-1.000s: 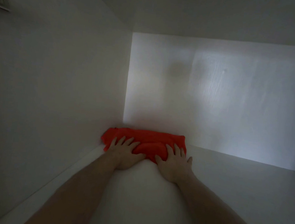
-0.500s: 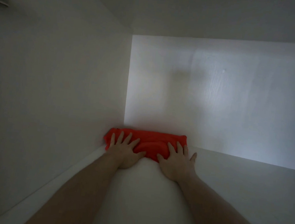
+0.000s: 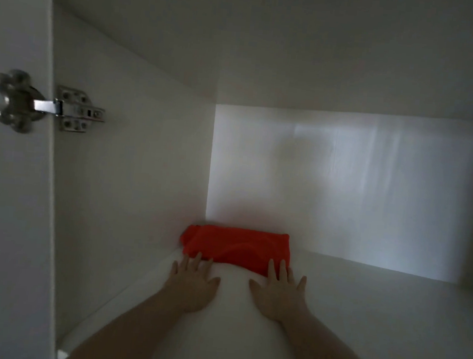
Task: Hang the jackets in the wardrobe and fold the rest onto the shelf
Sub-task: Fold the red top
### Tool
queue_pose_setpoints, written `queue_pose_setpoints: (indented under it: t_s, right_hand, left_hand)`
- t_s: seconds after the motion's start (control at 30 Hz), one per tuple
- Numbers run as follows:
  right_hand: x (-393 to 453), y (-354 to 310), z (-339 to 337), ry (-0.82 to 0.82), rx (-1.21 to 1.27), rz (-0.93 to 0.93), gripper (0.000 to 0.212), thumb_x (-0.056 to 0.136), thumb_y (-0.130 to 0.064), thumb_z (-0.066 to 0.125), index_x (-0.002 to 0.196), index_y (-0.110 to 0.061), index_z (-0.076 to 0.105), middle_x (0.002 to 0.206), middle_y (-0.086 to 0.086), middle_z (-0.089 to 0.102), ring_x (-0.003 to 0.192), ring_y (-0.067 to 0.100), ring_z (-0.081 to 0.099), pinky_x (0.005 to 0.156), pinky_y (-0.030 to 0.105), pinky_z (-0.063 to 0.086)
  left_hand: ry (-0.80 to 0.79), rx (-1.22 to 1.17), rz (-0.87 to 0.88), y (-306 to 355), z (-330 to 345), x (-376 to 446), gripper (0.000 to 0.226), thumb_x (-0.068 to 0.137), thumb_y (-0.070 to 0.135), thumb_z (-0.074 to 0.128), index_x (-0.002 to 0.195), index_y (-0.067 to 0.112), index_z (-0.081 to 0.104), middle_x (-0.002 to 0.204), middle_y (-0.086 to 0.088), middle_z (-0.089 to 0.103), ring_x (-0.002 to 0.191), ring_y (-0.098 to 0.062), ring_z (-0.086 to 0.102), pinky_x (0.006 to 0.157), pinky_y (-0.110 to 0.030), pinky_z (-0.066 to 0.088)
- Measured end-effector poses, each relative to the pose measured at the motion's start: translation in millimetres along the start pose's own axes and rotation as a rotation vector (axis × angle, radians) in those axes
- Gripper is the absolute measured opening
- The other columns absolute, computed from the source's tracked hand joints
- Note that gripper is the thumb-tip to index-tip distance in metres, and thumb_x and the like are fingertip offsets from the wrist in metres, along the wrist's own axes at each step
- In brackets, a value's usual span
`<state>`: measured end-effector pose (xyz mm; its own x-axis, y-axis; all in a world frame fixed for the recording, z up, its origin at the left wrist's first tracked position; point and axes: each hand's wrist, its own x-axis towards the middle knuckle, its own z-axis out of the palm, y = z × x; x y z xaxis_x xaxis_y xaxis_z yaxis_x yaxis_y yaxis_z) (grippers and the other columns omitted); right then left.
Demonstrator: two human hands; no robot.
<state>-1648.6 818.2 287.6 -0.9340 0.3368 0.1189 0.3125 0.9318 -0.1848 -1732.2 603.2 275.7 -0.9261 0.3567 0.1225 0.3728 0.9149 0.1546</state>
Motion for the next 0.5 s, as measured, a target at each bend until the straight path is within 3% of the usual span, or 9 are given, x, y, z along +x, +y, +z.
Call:
queue_pose_setpoints:
  t_s: [0.23,0.5]
  right_hand:
    - [-87,-2,-8,0.067,0.007,-0.065,0.08,0.103,-0.065,0.025,0.167,-0.024,-0.002,0.174,0.006,-0.01,0.161,0.03,0.0,0.126,0.062,-0.004]
    - [-182,-6,-11,-0.012,0.086,-0.075,0.082,0.102,-0.069,0.025,0.166,-0.03,-0.009,0.172,0.0,-0.023,0.16,0.028,-0.013,0.125,0.058,-0.011]
  left_hand:
    - [-0.11,-0.026,0.121,-2,-14,-96,0.078,0.096,0.075,0.017,0.164,0.039,0.001,0.172,0.003,-0.011,0.158,-0.025,-0.015,0.125,-0.049,-0.012]
    - [-0.125,-0.119,0.149,2,-27,-138,0.075,0.099,0.072,0.028,0.164,0.038,0.013,0.173,0.004,0.003,0.159,-0.024,0.0,0.127,-0.046,-0.003]
